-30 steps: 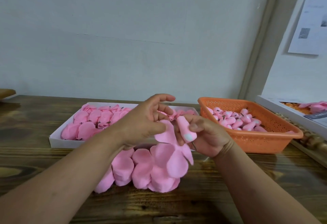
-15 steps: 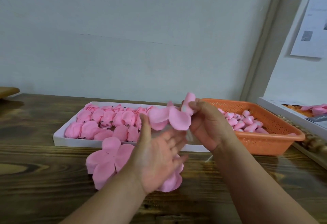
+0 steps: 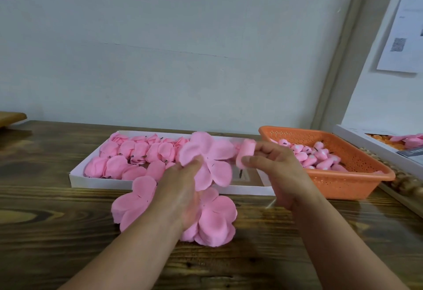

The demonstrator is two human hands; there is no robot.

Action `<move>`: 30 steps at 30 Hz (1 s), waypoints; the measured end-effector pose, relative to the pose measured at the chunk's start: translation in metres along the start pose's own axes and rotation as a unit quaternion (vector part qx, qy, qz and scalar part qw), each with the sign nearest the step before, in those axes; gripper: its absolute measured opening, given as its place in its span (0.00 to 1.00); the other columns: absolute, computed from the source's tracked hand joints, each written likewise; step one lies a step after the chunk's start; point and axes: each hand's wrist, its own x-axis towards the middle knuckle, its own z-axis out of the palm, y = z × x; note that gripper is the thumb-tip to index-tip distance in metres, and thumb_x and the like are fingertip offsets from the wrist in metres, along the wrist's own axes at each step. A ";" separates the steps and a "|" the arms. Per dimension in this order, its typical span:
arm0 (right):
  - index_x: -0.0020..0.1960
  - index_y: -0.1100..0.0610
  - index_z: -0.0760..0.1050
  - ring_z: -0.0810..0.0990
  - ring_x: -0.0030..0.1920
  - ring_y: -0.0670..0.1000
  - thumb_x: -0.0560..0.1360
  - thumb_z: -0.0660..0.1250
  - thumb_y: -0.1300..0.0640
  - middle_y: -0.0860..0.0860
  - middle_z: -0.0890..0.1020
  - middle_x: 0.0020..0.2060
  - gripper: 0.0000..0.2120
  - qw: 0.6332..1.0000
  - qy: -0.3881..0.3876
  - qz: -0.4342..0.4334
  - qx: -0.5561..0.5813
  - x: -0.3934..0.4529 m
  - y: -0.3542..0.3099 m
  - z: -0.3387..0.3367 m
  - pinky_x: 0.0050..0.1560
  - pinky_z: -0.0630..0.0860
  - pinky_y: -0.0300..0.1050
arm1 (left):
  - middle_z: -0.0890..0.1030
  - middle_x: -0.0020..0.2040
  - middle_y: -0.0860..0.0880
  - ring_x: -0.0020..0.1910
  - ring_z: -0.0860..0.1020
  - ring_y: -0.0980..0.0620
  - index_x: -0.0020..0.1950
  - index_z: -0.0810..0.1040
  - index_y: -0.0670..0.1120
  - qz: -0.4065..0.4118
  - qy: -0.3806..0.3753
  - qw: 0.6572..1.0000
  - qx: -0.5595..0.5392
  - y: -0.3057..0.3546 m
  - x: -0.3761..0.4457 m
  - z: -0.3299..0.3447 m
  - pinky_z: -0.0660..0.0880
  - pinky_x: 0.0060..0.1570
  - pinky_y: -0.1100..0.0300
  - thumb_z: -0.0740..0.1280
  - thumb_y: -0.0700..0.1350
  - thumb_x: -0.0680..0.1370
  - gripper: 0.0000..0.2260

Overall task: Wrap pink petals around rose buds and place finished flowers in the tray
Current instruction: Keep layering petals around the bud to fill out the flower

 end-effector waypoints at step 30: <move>0.40 0.57 0.81 0.80 0.39 0.34 0.69 0.69 0.72 0.45 0.84 0.34 0.11 0.990 0.008 -0.094 -0.103 -0.008 -0.011 0.017 0.41 0.71 0.22 | 0.82 0.53 0.36 0.47 0.84 0.42 0.66 0.71 0.38 -0.048 -0.106 0.991 -0.072 -0.005 -0.014 0.002 0.82 0.40 0.52 0.60 0.43 0.82 0.14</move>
